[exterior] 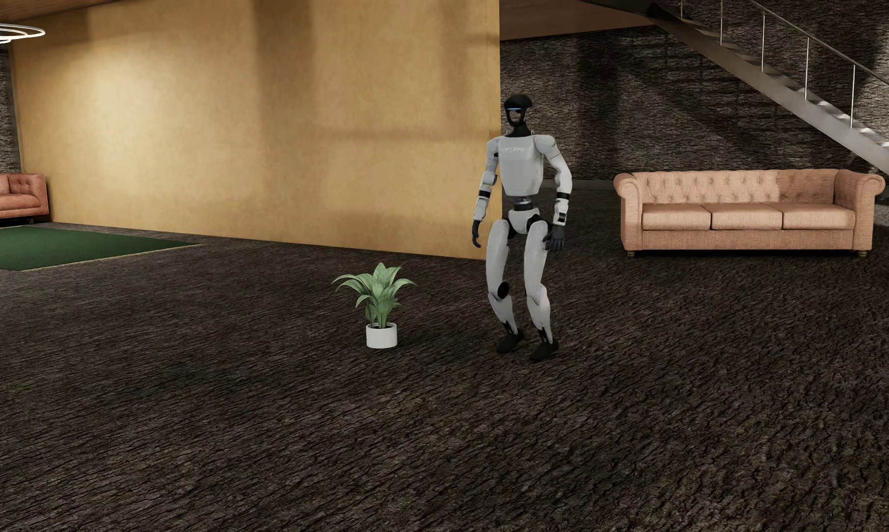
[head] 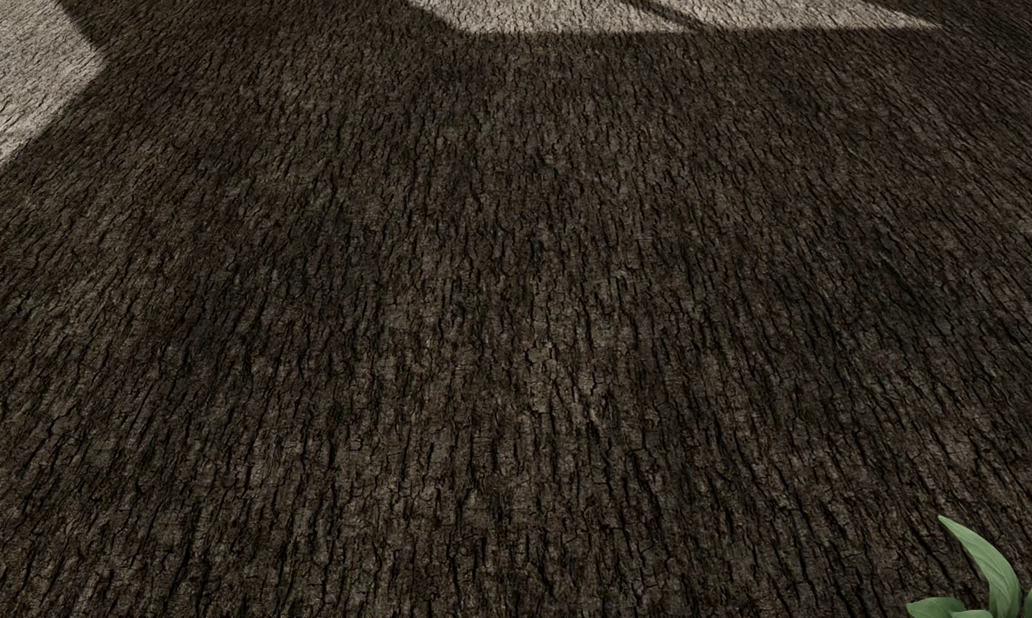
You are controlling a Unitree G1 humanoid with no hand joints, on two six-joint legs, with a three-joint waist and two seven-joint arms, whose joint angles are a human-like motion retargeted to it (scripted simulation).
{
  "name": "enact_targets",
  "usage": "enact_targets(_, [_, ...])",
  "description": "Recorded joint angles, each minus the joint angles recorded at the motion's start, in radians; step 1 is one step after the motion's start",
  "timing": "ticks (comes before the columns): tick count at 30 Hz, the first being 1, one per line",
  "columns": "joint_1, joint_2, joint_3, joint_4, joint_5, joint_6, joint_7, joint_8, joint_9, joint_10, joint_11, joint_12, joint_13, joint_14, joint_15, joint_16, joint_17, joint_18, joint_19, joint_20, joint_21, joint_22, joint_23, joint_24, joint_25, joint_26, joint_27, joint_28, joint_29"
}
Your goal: Walk around the plant
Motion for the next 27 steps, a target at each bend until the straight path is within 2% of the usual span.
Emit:
enact_targets(3, [0.053, -0.208, -0.036, -0.006, -0.034, 0.013, 0.0, 0.0, 0.027, -0.021, 0.362, 0.003, -0.008, -0.042, 0.151, 0.007, 0.001, 0.0, 0.0, -0.018, -0.036, 0.025, -0.007, 0.0, 0.0, 0.0, 0.0, 0.0, 0.0])
enact_targets(4, [0.076, -0.273, -0.057, -0.002, -0.032, 0.022, 0.0, 0.0, 0.036, -0.027, 0.486, 0.006, -0.005, -0.056, 0.134, 0.012, 0.002, 0.0, 0.0, -0.021, -0.047, 0.024, -0.017, 0.0, 0.0, 0.0, 0.0, 0.0, 0.0])
enact_targets(6, [0.115, -0.378, -0.107, 0.014, -0.012, 0.046, 0.0, 0.0, 0.048, -0.028, 0.673, 0.012, 0.009, -0.074, 0.028, 0.023, 0.003, 0.0, 0.0, -0.021, -0.062, 0.018, -0.039, 0.0, 0.0, 0.0, 0.0, 0.0, 0.0])
enact_targets(8, [0.145, -0.46, -0.152, 0.032, 0.014, 0.066, 0.0, 0.0, 0.057, -0.02, 0.735, 0.011, 0.026, -0.093, 0.009, 0.031, 0.004, 0.0, 0.0, -0.017, -0.065, 0.016, -0.045, 0.0, 0.0, 0.0, 0.0, 0.0, 0.0])
enact_targets(12, [0.207, -0.553, -0.216, 0.062, 0.054, 0.081, 0.0, 0.0, 0.071, -0.012, 0.556, -0.02, 0.055, -0.12, 0.122, 0.042, 0.009, 0.0, 0.0, -0.011, -0.031, 0.018, 0.007, 0.0, 0.0, 0.0, 0.0, 0.0, 0.0])
enact_targets(16, [0.28, -0.493, -0.264, 0.075, 0.051, 0.07, 0.0, 0.0, 0.073, -0.022, 0.153, -0.057, 0.079, -0.115, 0.267, 0.031, 0.007, 0.0, 0.0, -0.026, 0.026, 0.009, 0.07, 0.0, 0.0, 0.0, 0.0, 0.0, 0.0])
enact_targets(19, [0.309, -0.367, -0.297, 0.078, 0.028, 0.058, 0.0, 0.0, 0.044, -0.014, -0.142, -0.062, 0.109, -0.097, 0.244, 0.009, 0.005, 0.0, 0.0, -0.046, 0.029, -0.03, 0.081, 0.0, 0.0, 0.0, 0.0, 0.0, 0.0])
enact_targets(21, [0.337, -0.294, -0.29, 0.093, 0.02, 0.05, 0.0, 0.0, 0.012, -0.013, -0.209, -0.048, 0.13, -0.073, 0.267, -0.011, 0.008, 0.0, 0.0, -0.042, 0.037, -0.057, 0.103, 0.0, 0.0, 0.0, 0.0, 0.0, 0.0])
enact_targets(23, [0.359, -0.297, -0.236, 0.121, 0.053, 0.069, 0.0, 0.0, -0.001, 0.025, -0.152, -0.021, 0.128, 0.017, 0.331, -0.044, 0.013, 0.0, 0.0, -0.018, 0.063, -0.058, 0.145, 0.0, 0.0, 0.0, 0.0, 0.0, 0.0])
enact_targets(25, [0.307, -0.276, -0.201, 0.152, 0.099, 0.099, 0.0, 0.0, 0.004, 0.167, -0.088, 0.005, 0.089, 0.161, 0.287, -0.072, 0.006, 0.0, 0.0, -0.014, 0.09, -0.026, 0.167, 0.0, 0.0, 0.0, 0.0, 0.0, 0.0])
enact_targets(26, [0.216, -0.259, -0.222, 0.179, 0.135, 0.127, 0.0, 0.0, -0.007, 0.301, -0.088, 0.026, 0.08, 0.189, 0.24, -0.087, -0.003, 0.0, 0.0, 0.015, -0.028, -0.024, 0.12, 0.0, 0.0, 0.0, 0.0, 0.0, 0.0])
enact_targets(27, [0.132, -0.216, -0.246, 0.186, 0.152, 0.133, 0.0, 0.0, -0.001, 0.452, -0.094, 0.029, 0.066, 0.178, 0.194, -0.072, -0.012, 0.0, 0.0, -0.011, -0.053, -0.039, 0.049, 0.0, 0.0, 0.0, 0.0, 0.0, 0.0])
